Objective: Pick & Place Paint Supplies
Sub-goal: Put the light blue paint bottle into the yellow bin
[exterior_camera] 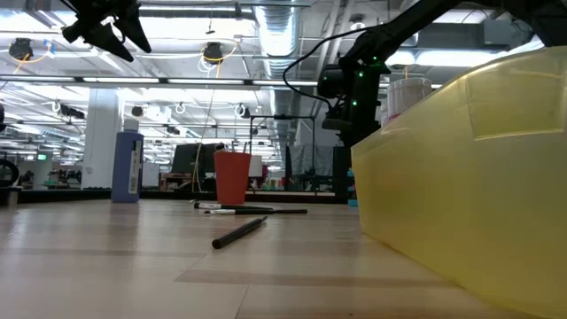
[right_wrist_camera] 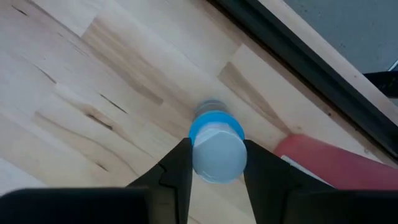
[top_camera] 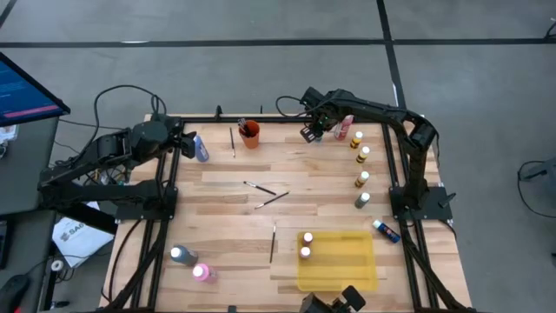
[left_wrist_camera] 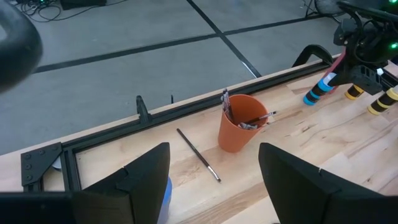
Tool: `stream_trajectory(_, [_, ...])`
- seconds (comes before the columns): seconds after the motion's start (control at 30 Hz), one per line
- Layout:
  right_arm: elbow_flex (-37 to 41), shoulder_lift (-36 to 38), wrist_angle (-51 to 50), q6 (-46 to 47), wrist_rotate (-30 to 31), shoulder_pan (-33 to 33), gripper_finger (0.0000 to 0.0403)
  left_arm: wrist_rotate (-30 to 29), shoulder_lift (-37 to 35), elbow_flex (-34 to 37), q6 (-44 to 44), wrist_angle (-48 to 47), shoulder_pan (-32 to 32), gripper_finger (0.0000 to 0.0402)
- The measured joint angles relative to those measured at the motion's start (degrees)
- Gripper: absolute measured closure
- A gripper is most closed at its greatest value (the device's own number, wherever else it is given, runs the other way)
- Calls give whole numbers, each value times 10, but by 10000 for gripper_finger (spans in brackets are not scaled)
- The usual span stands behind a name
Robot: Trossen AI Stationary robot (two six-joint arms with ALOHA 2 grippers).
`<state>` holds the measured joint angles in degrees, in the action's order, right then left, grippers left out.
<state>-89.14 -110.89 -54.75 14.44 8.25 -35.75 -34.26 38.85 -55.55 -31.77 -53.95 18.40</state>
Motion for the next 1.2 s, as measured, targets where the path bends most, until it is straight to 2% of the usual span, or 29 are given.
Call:
stream_trajectory(0.3, [-28, 25, -38, -7, -6, 25, 293, 0, 0, 0, 0, 0, 0, 164])
stream_trajectory(0.43, [-47, 66, -77, 2, -15, 57, 293, 0, 0, 0, 0, 0, 0, 164])
stream_trajectory(0.57, [-51, 145, -141, 35, -53, 121, 293, 0, 0, 0, 0, 0, 0, 164])
stream_trajectory(0.7, [-51, 216, -193, 136, -56, 223, 293, 0, 0, 0, 0, 0, 0, 164])
stream_trajectory(0.87, [-51, 266, -222, 350, -50, 377, 293, 0, 0, 0, 0, 0, 0, 164])
stream_trajectory(1.03, [-50, 253, -221, 546, -42, 520, 293, 0, 0, 0, 1, 0, 0, 164])
stream_trajectory(1.2, [-50, 198, -201, 678, -50, 619, 284, 0, 0, 0, 37, 0, 0, 164])
